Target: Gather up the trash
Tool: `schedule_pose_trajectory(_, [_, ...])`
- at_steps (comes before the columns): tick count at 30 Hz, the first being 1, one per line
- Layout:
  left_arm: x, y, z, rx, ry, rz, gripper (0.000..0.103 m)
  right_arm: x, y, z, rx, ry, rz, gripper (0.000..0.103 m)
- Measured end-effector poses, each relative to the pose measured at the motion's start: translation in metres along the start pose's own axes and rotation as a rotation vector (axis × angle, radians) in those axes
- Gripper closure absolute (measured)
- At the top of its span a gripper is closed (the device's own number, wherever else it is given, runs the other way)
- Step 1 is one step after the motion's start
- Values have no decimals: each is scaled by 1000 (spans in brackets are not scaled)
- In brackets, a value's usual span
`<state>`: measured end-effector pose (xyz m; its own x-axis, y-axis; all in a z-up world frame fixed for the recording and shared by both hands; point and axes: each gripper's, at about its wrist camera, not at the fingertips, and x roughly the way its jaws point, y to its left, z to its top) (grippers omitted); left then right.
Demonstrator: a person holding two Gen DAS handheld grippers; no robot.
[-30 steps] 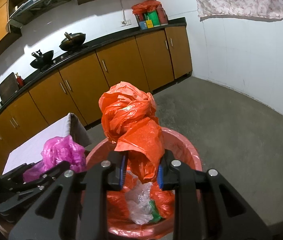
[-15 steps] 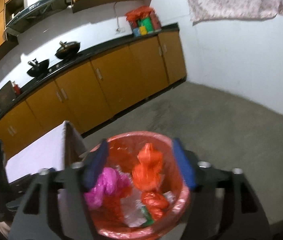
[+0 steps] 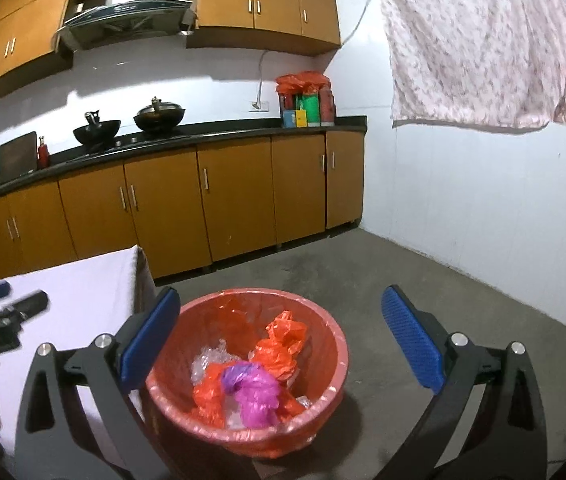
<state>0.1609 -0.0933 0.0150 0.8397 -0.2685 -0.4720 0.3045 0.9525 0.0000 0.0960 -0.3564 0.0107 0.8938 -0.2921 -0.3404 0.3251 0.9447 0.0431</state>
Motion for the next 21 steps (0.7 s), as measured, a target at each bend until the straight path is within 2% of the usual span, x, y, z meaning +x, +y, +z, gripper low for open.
schedule_pose_trajectory(7, [-51,22,-18,-18,-59,143,2,-35,23,-9,-4,24,-11,4])
schedule_pose_trajectory(9, [-63,28,-24,-31,-70,176,2,-45,29,-10,-3,23,17,4])
schedule_pose_trajectory(13, [-81,40,-33,-68,-76,215,2,-59,40,-12,-9,18,40,4])
schedule_pose_trajectory(21, [-107,60,-51,-128,-83,248,2,-89,67,-21,-61,-14,58,4])
